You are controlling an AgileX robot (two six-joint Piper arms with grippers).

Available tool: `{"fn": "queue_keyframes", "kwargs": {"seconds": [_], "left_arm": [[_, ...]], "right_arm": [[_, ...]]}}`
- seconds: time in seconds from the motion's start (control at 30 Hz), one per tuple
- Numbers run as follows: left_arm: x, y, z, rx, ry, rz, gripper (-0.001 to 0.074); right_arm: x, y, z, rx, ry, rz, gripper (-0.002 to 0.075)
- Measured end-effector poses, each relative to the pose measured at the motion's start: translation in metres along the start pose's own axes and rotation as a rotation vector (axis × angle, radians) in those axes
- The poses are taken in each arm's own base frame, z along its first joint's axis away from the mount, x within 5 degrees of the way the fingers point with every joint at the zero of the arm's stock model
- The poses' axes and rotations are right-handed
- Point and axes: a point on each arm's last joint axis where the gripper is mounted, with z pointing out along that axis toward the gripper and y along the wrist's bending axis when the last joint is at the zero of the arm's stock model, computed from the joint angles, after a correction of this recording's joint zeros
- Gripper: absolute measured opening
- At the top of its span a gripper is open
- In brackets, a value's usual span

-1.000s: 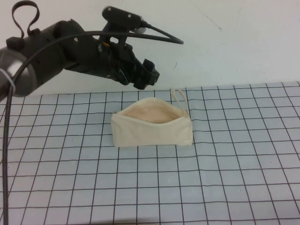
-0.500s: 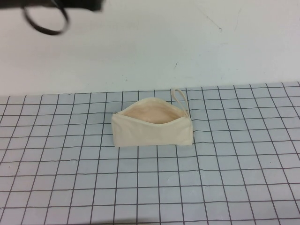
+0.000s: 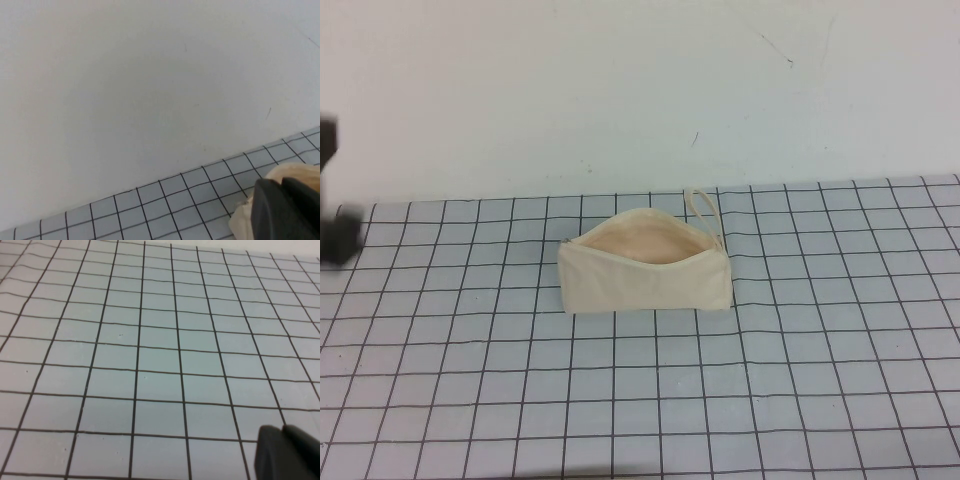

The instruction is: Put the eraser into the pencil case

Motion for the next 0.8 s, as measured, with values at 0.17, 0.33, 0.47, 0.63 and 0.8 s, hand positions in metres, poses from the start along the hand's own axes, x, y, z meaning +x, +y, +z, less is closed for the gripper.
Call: {"fn": "queue_keyframes", "kwargs": {"seconds": [0.17,0.33,0.47,0.63,0.8], "left_arm": [[0.039,0.0,-0.042,-0.002,-0.048,-0.01,-0.0001],[0.064,0.0,-0.072,0.004,-0.113,-0.036,-0.0001],[0.082,-0.001,-0.08,0.005,-0.12,-0.039,-0.0001],[0.094,-0.002,-0.077,0.006,-0.087,-0.036,-0.0001],[0.105,-0.003,-0.073,0.006,-0.036,-0.034,-0.0001]], "right_arm": [[0.0,0.0,0.0,0.0,0.0,0.0,-0.0001],[0.0,0.0,0.0,0.0,0.0,0.0,-0.0001],[0.0,0.0,0.0,0.0,0.0,0.0,-0.0001],[0.0,0.0,0.0,0.0,0.0,0.0,-0.0001],[0.0,0.0,0.0,0.0,0.0,0.0,-0.0001]]}}
